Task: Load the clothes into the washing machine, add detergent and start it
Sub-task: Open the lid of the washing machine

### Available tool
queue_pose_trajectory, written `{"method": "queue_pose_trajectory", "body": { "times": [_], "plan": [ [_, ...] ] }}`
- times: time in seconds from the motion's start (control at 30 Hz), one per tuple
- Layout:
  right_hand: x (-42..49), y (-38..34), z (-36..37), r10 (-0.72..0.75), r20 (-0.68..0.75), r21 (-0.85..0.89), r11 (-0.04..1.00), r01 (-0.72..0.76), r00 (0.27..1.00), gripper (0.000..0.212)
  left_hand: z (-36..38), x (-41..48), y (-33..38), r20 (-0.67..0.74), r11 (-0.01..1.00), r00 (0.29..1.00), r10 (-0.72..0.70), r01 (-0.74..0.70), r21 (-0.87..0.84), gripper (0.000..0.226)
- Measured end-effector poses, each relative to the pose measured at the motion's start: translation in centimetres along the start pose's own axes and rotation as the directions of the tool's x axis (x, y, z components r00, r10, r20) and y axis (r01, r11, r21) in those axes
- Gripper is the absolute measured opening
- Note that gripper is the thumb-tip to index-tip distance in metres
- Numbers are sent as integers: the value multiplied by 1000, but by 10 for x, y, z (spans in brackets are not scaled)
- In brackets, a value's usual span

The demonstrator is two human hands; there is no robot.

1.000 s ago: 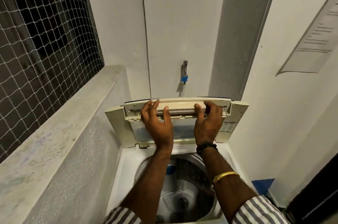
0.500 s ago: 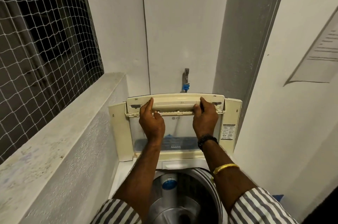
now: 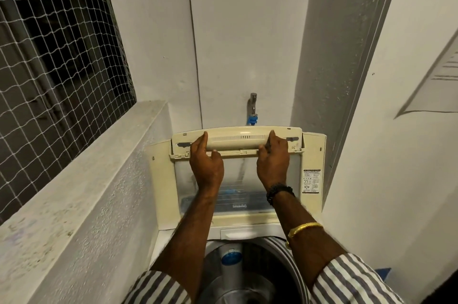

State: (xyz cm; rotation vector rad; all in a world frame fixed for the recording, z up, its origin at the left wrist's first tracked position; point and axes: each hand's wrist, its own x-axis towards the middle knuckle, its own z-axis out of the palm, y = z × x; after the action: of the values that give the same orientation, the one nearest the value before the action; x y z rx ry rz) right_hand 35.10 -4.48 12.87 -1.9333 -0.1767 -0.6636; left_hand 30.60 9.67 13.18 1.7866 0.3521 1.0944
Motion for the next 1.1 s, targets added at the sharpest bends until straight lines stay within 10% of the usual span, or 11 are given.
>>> {"method": "queue_pose_trajectory", "body": {
  "times": [0.37,1.1],
  "plan": [
    [-27,-9,-6,18,15,31,999,-18,1000,59,-18,-10,10,96,1000,995,1,-2,15,58],
    [-142,-20,-51,-193,202,-243,940,240,960,65,-74,-117,-1,420,812,852,314,-470,347,67]
  ]
}}
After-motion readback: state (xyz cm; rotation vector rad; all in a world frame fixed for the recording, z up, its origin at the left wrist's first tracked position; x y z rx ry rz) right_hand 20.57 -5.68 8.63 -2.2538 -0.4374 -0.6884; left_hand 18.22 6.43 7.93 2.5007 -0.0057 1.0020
